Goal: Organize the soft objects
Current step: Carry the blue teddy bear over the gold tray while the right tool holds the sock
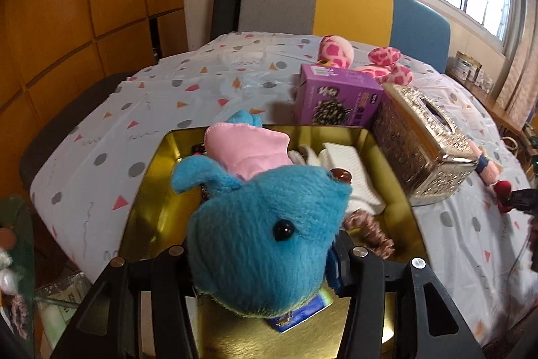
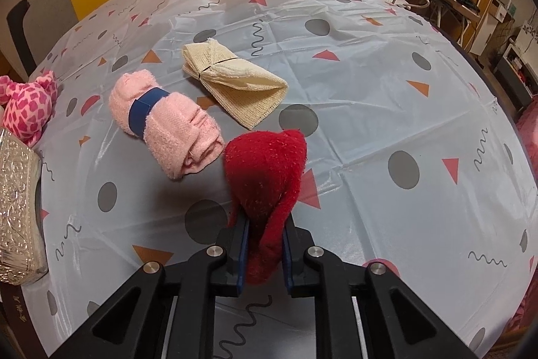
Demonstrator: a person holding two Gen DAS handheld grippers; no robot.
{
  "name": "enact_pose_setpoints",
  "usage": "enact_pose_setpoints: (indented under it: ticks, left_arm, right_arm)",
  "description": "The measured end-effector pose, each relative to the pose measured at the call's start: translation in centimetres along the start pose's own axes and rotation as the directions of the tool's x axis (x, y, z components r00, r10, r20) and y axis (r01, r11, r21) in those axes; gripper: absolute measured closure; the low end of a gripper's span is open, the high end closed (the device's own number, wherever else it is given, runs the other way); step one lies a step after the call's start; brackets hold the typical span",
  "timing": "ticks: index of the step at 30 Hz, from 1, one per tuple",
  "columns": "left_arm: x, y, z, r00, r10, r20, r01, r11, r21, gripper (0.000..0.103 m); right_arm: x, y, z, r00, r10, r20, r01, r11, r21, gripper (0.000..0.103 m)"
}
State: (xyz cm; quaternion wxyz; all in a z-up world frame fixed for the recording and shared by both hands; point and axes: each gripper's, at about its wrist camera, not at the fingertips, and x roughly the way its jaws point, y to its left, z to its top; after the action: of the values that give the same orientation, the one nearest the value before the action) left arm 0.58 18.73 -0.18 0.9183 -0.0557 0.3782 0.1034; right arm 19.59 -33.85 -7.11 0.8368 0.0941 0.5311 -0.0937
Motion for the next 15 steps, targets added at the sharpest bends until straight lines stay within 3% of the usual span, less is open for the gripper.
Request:
enact_pose_setpoints:
  ticks: [15]
  left_arm:
    - [1.4, 4.0, -2.5, 0.997, 0.058, -0.06, -0.061, 0.996, -0.065, 0.049]
  right_arm:
    - [0.0, 0.7, -0.2, 0.999, -0.051, 0.013, 0.052, 0.998, -0.042, 0.09]
